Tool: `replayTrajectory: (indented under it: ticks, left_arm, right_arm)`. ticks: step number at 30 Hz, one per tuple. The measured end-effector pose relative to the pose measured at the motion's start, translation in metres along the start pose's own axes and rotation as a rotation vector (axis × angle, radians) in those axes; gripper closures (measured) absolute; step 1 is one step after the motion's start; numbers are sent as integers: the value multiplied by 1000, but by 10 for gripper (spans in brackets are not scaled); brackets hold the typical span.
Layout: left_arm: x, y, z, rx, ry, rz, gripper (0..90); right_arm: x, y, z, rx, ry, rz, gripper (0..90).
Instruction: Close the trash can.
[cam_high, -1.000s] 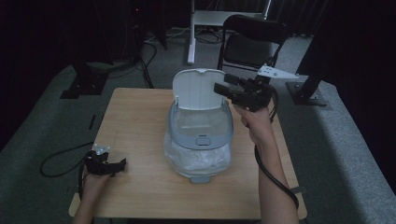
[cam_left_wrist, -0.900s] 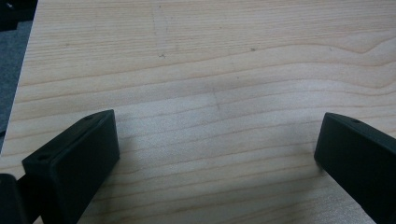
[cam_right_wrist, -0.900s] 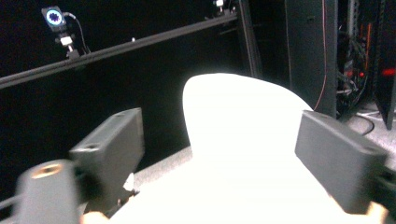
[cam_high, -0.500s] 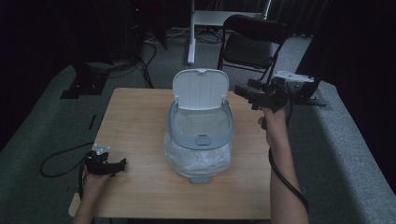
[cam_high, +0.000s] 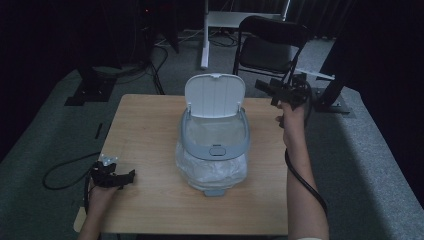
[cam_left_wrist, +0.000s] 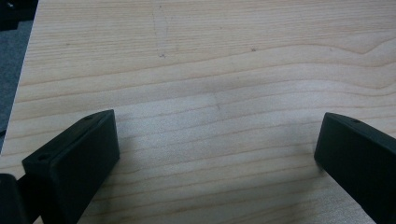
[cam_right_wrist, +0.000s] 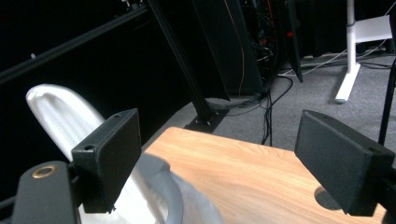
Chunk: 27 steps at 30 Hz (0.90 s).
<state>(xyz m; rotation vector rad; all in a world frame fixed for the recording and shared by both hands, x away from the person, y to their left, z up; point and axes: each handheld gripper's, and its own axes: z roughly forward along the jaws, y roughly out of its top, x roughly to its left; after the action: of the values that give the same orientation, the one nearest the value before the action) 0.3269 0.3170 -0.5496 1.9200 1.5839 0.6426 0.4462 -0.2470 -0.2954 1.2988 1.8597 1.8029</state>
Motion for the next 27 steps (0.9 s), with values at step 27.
replayTrajectory:
  ticks: [27]
  left_arm:
    - [0, 0, 0, 0, -2, 2, 7]
  right_arm:
    - [37, -7, 30, 153, 199, -85, 141]
